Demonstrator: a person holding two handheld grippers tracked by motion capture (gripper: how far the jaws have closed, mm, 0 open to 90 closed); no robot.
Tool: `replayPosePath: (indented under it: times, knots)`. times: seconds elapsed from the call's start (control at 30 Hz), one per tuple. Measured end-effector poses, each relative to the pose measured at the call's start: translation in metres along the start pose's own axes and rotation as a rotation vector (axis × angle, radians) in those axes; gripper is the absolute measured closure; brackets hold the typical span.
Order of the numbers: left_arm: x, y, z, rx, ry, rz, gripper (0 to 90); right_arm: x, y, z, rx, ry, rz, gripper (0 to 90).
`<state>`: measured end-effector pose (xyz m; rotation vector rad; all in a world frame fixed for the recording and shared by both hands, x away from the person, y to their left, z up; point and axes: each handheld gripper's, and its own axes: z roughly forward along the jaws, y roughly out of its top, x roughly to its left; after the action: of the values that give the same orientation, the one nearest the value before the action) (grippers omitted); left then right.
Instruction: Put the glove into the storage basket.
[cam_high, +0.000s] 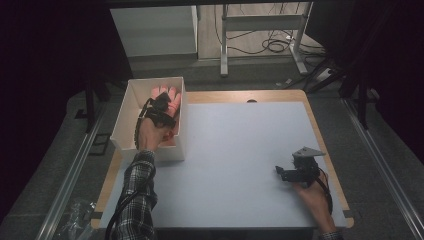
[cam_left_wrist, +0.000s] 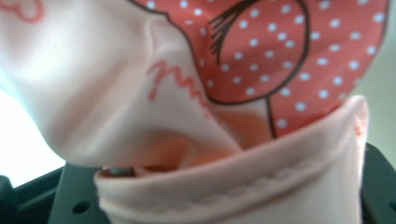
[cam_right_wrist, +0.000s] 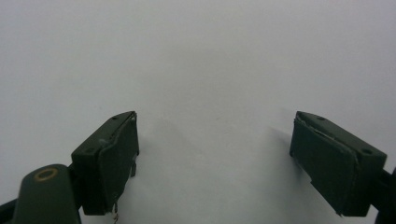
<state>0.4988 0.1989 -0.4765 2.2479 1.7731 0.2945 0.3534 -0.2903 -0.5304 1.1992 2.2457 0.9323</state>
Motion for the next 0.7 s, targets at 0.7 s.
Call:
replayPosePath:
  times: [0.7]
  knots:
    - [0.003, 0.000, 0.008, 0.040, -0.082, -0.004, 8.6, 0.000, 0.000, 0.000, 0.000, -0.001, -0.001, 15.7]
